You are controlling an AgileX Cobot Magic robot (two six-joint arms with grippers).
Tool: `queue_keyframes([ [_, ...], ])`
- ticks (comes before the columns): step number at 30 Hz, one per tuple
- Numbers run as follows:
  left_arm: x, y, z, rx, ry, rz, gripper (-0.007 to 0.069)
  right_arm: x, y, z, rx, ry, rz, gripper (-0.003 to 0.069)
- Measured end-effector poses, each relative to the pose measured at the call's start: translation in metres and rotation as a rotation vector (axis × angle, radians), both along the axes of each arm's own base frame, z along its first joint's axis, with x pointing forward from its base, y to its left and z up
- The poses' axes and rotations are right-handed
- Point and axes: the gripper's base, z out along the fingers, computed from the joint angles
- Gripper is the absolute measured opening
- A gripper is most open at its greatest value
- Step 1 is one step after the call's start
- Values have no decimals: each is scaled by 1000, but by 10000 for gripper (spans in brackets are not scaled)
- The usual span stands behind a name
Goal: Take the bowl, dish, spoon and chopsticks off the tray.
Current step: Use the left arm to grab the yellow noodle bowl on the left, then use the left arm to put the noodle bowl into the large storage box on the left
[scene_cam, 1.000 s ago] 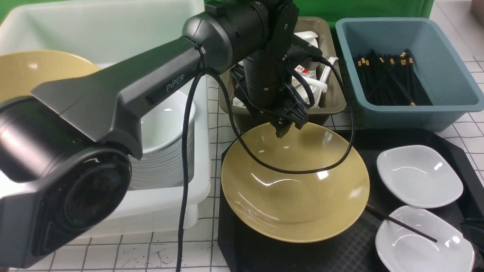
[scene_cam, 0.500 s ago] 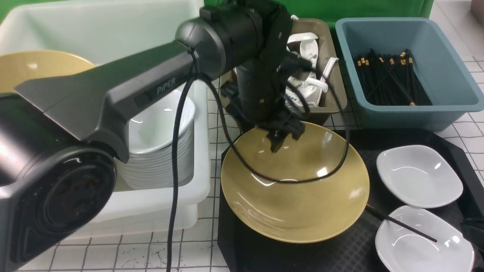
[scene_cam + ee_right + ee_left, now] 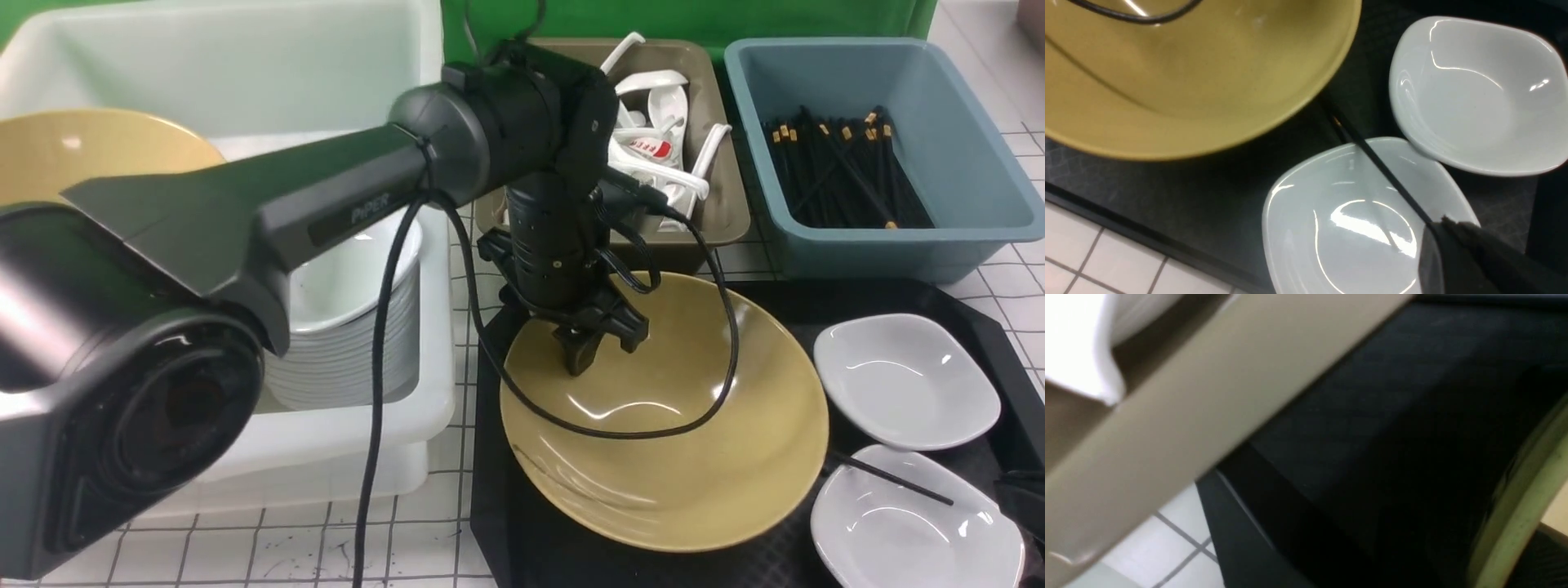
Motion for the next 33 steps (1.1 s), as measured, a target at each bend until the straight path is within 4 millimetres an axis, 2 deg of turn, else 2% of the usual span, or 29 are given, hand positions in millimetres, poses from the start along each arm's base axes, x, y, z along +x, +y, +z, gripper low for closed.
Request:
queue_keyframes([
  [2,-1,0,7,-14,-9,-6,199,0,0,0,1,0,0,50],
  [4,-5,0,19,-46,-19,-12,134,0,0,0,1,1,0,52],
  [6,-11,0,40,-100,-45,-32,53,0,0,0,1,1,0,52],
  [8,-16,4,67,-158,-105,-43,16,0,0,0,0,3,0,55],
  [11,-22,14,105,-264,-183,-43,15,0,0,0,0,3,0,57],
  [14,-29,22,134,-422,-181,-24,12,0,0,0,5,5,-3,60],
  [18,-31,30,149,-492,-188,-16,9,0,1,0,13,7,-5,62],
  [20,-33,47,165,-512,-204,7,9,0,1,0,17,8,-7,66],
  [23,-36,90,188,-484,-265,79,9,-1,1,0,20,13,-9,68],
  [26,-49,167,219,-454,-410,284,8,-1,1,0,24,15,-12,68],
  [27,-52,168,221,-455,-417,284,8,-1,1,0,24,15,-12,68],
  [28,-68,214,237,-452,-520,427,8,-1,1,0,24,13,-12,69],
  [32,-111,302,243,-416,-719,768,8,0,1,1,29,0,-14,71],
  [33,-117,312,241,-411,-737,818,8,0,1,1,30,-1,-14,73],
])
